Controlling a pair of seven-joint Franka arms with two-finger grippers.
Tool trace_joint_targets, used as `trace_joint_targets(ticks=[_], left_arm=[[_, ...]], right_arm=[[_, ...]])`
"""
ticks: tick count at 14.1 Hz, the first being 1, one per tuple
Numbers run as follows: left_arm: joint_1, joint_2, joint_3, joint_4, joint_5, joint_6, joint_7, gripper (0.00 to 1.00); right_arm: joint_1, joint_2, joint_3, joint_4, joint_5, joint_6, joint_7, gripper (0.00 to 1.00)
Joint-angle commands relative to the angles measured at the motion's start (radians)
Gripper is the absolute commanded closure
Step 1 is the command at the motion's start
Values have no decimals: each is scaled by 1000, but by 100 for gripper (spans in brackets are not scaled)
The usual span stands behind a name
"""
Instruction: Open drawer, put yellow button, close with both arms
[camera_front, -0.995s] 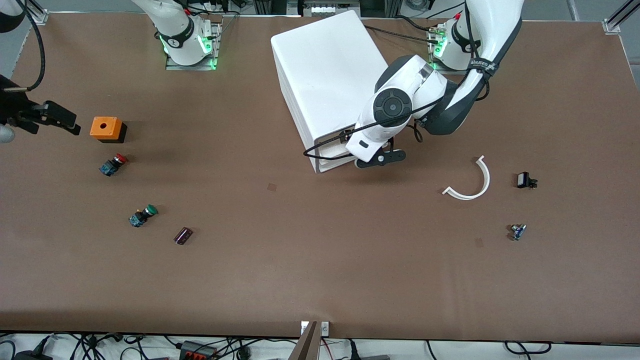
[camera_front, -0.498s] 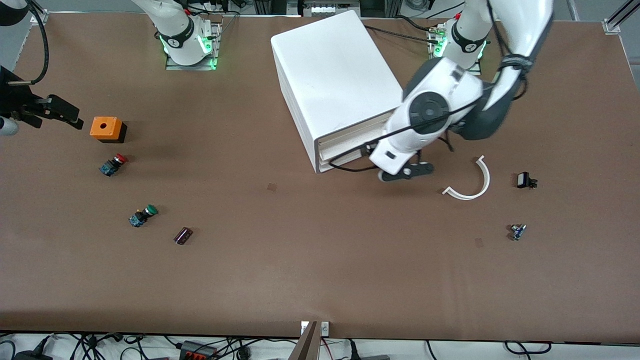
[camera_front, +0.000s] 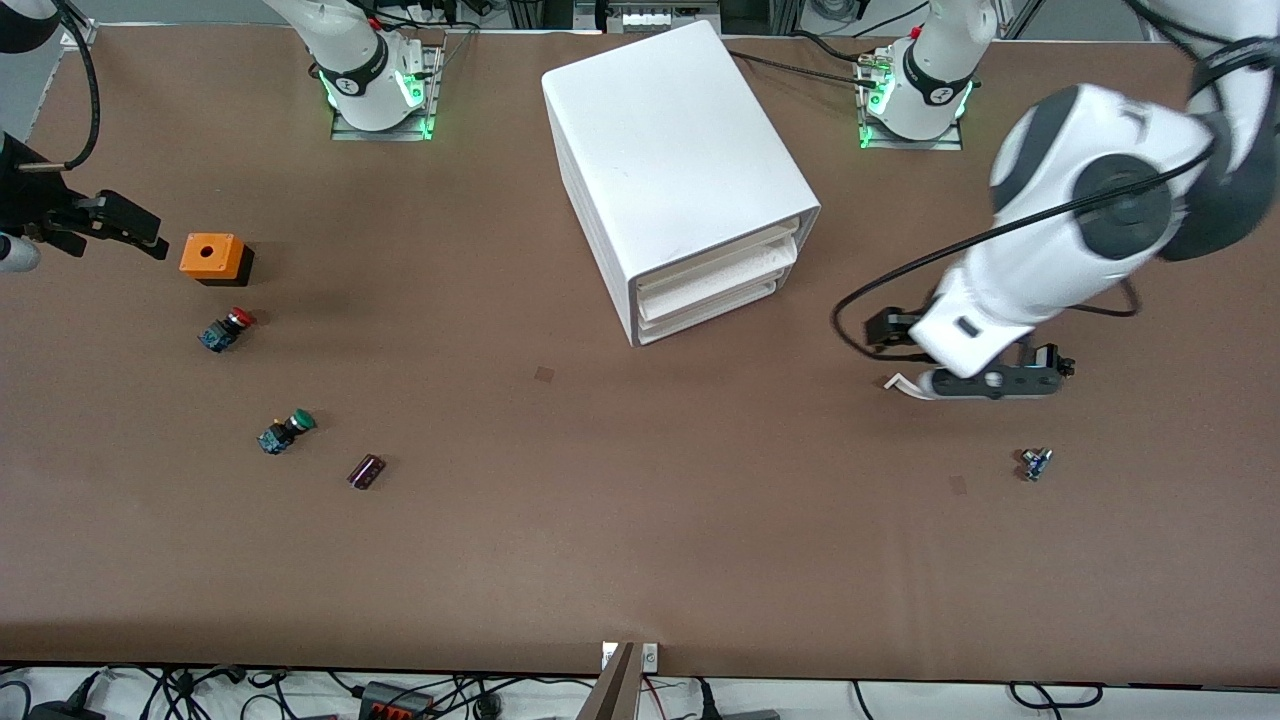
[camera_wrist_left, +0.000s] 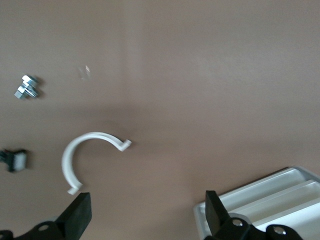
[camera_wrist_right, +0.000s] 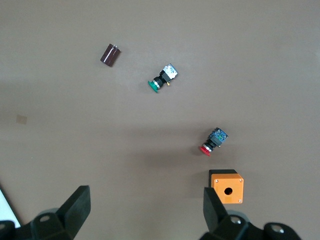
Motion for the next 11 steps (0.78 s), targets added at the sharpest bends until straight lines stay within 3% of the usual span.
trace_joint_targets(ticks=[1,4,5,8,11], left_arm=[[93,-66,-13,-1,10,-67,190,0],[52,-146,114,6,-48,-99,299,0],[35,-168,181,3,-83,-105,327,0],[-149,-237,423,-61,-111,-95,398,0],[-208,-303,507,-164,-123,-78,399,0]], right_arm=[[-16,-15,15,-4,-13,4,-4,0],[-15,-16,15,-4,-13,6,-5,0],[-15,-16,17,-4,-13,6,-5,0],[-15,-15,17,-4,-14,4,-5,0],[-15,-15,17,-5,-14,6,-5,0]])
